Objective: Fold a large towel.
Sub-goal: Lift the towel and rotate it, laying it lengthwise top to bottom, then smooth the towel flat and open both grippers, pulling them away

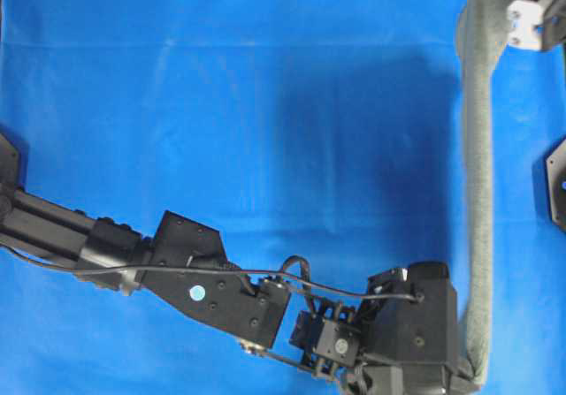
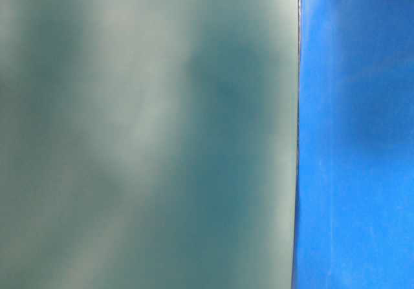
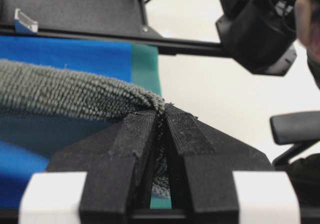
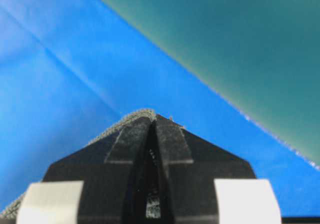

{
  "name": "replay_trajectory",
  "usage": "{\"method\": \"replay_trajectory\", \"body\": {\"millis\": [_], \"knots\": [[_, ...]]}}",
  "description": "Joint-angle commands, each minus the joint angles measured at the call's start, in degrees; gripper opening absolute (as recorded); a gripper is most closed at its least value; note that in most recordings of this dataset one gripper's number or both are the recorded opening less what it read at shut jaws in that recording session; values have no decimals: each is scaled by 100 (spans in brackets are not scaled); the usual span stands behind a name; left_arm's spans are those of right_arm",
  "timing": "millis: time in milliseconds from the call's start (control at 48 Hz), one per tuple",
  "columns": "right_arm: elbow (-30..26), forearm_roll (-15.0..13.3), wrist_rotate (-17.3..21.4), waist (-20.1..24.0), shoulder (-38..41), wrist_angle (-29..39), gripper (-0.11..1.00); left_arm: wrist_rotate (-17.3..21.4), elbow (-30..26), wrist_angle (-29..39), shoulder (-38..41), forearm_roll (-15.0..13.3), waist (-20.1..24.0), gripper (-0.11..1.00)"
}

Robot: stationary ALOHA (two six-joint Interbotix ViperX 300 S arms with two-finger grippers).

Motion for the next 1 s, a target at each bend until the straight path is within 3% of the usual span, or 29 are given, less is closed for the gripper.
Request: {"method": "replay_trajectory", "body": {"millis": [0, 208, 313, 500, 688, 813, 980], "knots": [[-167, -26, -26, -70, 422, -211, 2, -167, 158, 193, -272, -35, -167, 3], [-562, -26, -44, -70, 1916, -1529, 2, -1283, 1986, 255, -1055, -35, -229, 3], [-870, -26, -44, -62, 2610, -2109, 2, -1995, 3129, -185, -1503, -35, -308, 3], [-1529, -88, -105, 79, 3727, -2707, 2, -2760, 4526, -976, -1819, -35, -466, 3], [-1995, -308, -255, 264, 4333, -2751, 2, -2953, 5089, -1072, -1969, -35, -483, 3], [-2074, -343, -334, 272, 4474, -2760, 2, -2953, 5168, -1055, -2013, -35, -369, 3], [-2057, -659, -563, 404, 4491, -2672, 2, -2909, 5133, -932, -2021, -18, -220, 3]]}}
